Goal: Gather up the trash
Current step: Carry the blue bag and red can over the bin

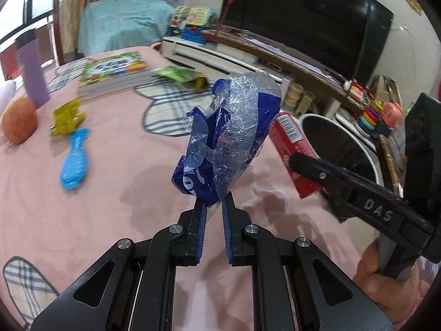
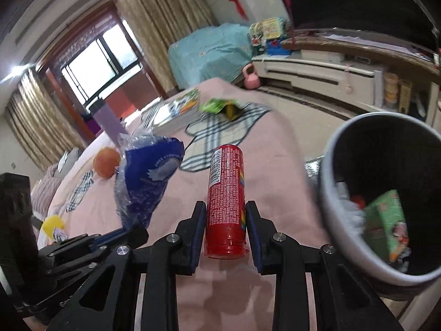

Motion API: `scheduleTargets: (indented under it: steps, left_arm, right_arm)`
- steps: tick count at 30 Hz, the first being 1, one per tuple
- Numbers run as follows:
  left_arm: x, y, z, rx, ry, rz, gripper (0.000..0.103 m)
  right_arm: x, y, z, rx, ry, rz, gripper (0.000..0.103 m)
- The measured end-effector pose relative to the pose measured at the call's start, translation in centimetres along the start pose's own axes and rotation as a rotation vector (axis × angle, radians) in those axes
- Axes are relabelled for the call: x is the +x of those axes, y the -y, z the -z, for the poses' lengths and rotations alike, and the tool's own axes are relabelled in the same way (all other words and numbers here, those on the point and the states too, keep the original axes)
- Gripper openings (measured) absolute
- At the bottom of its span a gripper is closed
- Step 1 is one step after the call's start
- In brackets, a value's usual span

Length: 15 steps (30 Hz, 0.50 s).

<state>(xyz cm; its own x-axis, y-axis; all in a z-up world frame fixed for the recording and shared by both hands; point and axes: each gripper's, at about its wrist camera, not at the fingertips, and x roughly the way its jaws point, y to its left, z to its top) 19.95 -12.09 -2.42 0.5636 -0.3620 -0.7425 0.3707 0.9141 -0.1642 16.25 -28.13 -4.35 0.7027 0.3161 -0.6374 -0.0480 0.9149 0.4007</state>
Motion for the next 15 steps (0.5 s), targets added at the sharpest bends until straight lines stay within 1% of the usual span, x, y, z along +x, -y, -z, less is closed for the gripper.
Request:
scheduleTargets:
  steps: [8,15]
  left_arm:
    - [0.7,5.0,-0.7,0.079,-0.006,0.045,0.011]
    - [1.6,8.8,-1.3,0.14,-0.019,0.071,0.011]
  right_arm:
    - [-4.9,4.2,-0.5,0.051,0.076,0.049,0.03]
    - [-6.5,7.2,-0.7,0.097,0.1,0.096,0.03]
